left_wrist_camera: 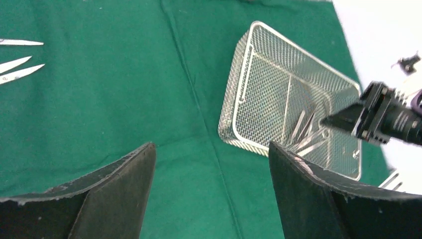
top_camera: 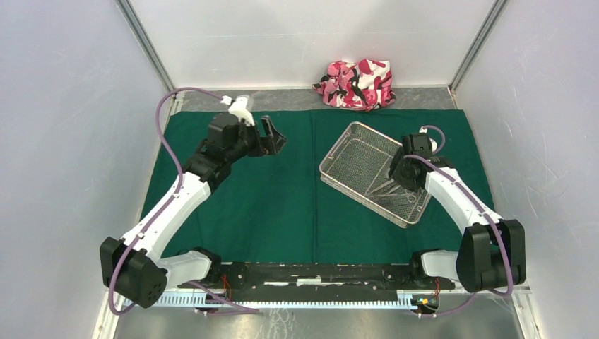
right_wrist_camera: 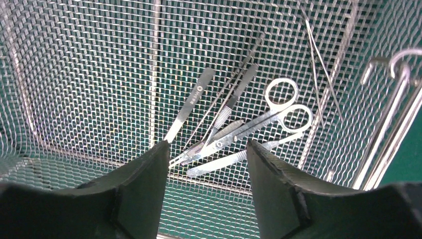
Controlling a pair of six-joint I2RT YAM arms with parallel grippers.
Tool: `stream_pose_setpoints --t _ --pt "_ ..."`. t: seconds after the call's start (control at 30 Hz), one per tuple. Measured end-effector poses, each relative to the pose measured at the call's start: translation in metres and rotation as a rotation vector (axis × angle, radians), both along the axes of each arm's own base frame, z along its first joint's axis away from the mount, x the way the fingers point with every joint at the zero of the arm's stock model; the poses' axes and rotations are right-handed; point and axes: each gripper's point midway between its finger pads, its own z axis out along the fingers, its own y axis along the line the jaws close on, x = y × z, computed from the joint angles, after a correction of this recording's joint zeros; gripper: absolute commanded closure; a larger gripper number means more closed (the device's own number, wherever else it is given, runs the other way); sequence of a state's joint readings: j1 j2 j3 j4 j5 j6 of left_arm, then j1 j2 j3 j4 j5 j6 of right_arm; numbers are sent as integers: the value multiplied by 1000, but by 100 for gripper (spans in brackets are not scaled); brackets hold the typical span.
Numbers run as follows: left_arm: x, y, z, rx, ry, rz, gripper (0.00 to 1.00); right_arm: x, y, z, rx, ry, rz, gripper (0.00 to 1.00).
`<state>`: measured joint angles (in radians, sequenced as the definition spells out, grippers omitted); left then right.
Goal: Open and lay out the surgical kit
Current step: Pick up the medical item from the container.
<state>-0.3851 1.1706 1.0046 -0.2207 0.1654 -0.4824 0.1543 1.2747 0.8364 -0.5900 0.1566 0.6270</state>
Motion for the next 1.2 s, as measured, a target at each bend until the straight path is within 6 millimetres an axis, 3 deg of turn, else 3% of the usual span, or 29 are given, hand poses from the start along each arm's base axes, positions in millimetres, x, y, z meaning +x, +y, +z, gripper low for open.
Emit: stream_pose_setpoints --t 0.23,0.67,1.03,1.2 --pt "-22 -24 7 186 -82 -55 10 -16 -11 -14 14 83 -221 42" --pt "-24 -11 10 253 -109 13 9 -22 -48 -27 -71 118 -443 45" --pt "-24 -8 9 263 -105 26 9 -22 -38 -55 -10 202 -498 53" --pt "-24 -8 8 265 -104 26 9 -29 -33 -66 20 236 -554 68"
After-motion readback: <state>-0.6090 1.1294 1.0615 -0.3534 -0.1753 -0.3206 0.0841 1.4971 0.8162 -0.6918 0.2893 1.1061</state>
